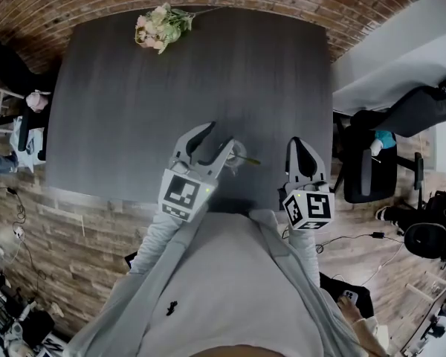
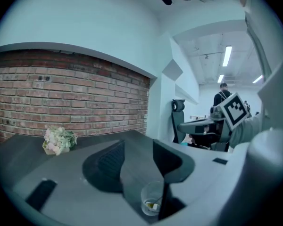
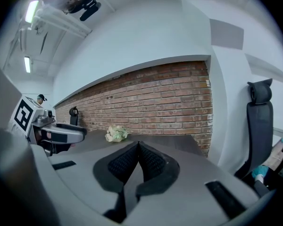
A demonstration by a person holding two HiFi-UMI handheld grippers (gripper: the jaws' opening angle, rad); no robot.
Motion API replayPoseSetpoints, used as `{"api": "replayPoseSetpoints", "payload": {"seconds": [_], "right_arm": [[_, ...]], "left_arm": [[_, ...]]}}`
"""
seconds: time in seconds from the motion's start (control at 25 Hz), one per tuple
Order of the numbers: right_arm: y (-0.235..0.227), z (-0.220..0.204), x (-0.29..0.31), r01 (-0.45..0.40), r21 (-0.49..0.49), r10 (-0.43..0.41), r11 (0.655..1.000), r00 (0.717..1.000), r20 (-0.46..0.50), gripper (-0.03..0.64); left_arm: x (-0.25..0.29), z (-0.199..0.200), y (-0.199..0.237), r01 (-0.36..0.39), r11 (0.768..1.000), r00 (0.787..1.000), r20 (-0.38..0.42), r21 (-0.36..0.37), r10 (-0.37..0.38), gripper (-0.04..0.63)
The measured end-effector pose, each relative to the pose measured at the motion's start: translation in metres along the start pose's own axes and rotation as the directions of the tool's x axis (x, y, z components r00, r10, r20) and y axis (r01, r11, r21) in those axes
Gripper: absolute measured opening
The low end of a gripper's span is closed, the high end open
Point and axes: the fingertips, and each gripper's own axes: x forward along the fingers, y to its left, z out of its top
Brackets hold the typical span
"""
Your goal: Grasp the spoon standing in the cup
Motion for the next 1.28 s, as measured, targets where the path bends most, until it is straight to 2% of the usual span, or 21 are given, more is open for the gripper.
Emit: {"api": "replayPoseSetpoints", "payload": {"seconds": [0.36, 0.6, 0.88, 1.28], "right_arm": [[-0.014, -0.012, -0.019, 0.048, 0.034, -0.048, 0.998, 0.999, -0.008, 0.017], [-0.019, -0.02, -0.03, 0.073, 0.048, -0.072, 0.996, 0.997, -0.021, 0.017], [-0.022, -0.028, -0.043, 0.102, 0.061, -0.1, 0.993, 0.995, -0.031, 0.017], [-0.031, -0.036, -0.053, 0.144, 0.081, -0.141, 0.986, 0.989, -0.044, 0.016]], "left_arm": [[0.016, -0.025, -0.044, 0.142, 0.989, 0.987, -0.077, 0.03, -0.139, 0.198], [0.02, -0.049, -0.068, 0.202, 0.978, 0.971, -0.142, 0.054, -0.192, 0.199], [0.027, -0.081, -0.093, 0.266, 0.949, 0.945, -0.238, 0.166, -0.223, 0.199], [0.045, -0.103, -0.101, 0.306, 0.93, 0.922, -0.308, 0.205, -0.236, 0.199]]}}
